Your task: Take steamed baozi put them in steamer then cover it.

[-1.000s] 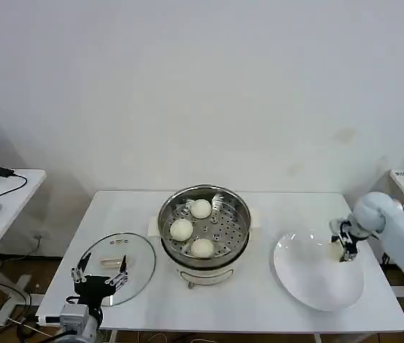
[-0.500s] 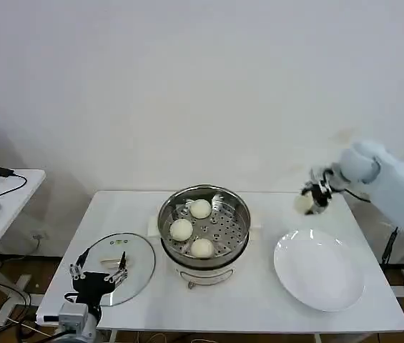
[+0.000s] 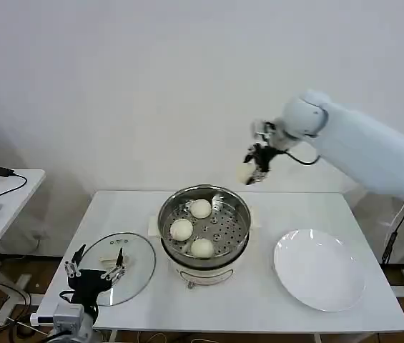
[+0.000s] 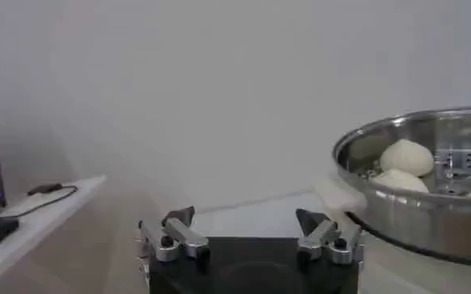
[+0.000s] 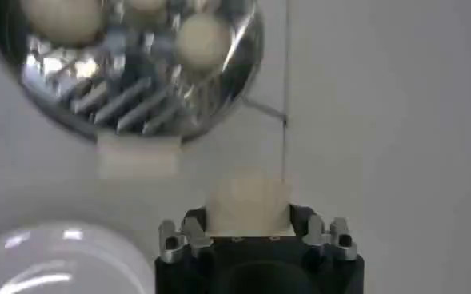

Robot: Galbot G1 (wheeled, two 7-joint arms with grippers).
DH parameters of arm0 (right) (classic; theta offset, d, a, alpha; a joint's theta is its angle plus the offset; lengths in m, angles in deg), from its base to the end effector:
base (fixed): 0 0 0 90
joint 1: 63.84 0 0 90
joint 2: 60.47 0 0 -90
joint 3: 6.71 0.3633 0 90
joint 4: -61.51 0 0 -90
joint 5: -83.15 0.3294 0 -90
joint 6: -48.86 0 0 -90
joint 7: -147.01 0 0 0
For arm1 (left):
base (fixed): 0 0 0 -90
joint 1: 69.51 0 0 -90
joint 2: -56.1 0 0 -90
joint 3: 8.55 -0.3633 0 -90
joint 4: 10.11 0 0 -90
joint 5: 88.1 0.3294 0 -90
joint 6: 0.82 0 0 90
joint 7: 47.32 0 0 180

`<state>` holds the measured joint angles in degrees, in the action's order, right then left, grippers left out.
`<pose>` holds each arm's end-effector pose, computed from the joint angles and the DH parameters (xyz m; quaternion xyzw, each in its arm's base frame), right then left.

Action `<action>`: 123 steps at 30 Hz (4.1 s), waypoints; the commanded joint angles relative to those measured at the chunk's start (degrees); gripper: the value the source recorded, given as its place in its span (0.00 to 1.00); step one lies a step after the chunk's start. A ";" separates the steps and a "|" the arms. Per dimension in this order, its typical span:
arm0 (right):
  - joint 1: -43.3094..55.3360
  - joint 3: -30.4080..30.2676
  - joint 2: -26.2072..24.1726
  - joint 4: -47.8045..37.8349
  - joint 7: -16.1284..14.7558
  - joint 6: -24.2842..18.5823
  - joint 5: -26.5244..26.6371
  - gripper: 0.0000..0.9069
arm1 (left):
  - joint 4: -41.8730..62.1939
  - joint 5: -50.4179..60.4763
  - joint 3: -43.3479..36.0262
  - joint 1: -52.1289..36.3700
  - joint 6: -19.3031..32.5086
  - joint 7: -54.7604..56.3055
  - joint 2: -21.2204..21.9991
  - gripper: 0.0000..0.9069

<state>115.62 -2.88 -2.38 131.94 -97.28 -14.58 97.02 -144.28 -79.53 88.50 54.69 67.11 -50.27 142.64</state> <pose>0.5659 0.0125 0.0154 0.5120 -0.6079 0.5342 0.2879 0.1199 0.0370 -0.2408 0.0352 -0.9858 -0.1243 0.1075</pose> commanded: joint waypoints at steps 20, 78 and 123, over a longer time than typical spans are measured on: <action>-2.22 -11.08 9.51 0.93 0.93 9.53 4.10 0.71 | -0.61 -1.12 1.39 -0.78 0.12 0.30 0.38 1.00; -7.39 23.56 -15.54 17.46 21.78 2.65 14.71 1.00 | 2.92 -2.96 1.02 -3.40 3.15 -0.84 -0.52 1.00; -125.36 102.07 14.96 45.51 56.81 -26.86 5.80 1.00 | 18.73 50.02 -1.17 1.12 14.24 18.02 -7.50 1.00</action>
<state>-4.20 99.17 10.07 177.49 -45.37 -41.77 109.34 -132.52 -63.76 88.31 54.94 78.47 -44.14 139.40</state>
